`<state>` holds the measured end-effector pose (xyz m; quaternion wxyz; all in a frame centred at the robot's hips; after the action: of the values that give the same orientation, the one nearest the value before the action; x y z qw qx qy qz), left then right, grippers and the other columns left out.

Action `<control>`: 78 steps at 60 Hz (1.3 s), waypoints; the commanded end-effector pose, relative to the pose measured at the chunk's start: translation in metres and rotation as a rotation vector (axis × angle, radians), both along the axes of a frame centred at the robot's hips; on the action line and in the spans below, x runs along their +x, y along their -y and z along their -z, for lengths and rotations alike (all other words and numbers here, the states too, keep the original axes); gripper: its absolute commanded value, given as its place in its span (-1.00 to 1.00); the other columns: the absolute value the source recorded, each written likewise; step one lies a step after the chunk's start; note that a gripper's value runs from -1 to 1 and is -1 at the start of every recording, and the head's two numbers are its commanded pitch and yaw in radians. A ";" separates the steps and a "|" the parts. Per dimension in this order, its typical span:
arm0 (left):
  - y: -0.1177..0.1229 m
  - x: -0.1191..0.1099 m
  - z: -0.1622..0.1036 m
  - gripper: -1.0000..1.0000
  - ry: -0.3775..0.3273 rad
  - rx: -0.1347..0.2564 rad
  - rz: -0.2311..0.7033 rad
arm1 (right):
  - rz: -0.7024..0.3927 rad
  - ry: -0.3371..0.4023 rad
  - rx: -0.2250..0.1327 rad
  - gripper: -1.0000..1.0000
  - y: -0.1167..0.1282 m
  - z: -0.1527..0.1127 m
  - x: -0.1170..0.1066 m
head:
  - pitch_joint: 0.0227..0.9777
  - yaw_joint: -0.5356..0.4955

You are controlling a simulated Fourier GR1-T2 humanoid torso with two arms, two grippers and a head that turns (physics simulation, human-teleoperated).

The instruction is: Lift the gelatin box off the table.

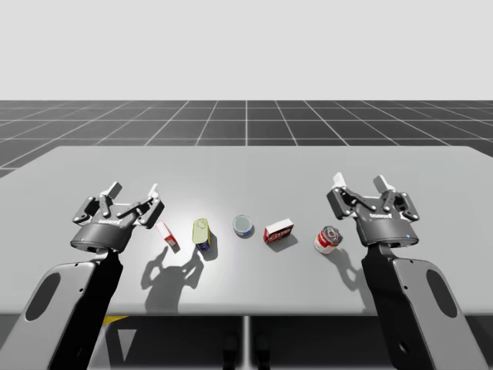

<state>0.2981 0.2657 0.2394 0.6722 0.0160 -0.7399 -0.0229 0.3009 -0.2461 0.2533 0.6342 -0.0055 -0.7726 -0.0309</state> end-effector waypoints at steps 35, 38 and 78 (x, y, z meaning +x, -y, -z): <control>0.002 -0.024 -0.025 -1.00 -0.022 -0.065 0.216 | -0.012 -0.022 -0.022 -1.00 -0.005 0.005 0.002 | 0.70 0.86; 0.000 -0.030 -0.027 -1.00 -0.030 -0.049 0.266 | -0.010 -0.020 -0.024 -1.00 -0.005 0.005 0.002 | 0.69 0.86; -0.086 -0.050 0.052 -1.00 -0.263 0.007 0.529 | 0.027 0.001 -0.051 -1.00 -0.002 0.003 0.001 | 0.71 0.89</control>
<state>0.2471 0.3403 0.2114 0.7217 -0.1587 -0.6474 -0.1866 0.3018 -0.2426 0.2499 0.6341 -0.0291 -0.7725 -0.0190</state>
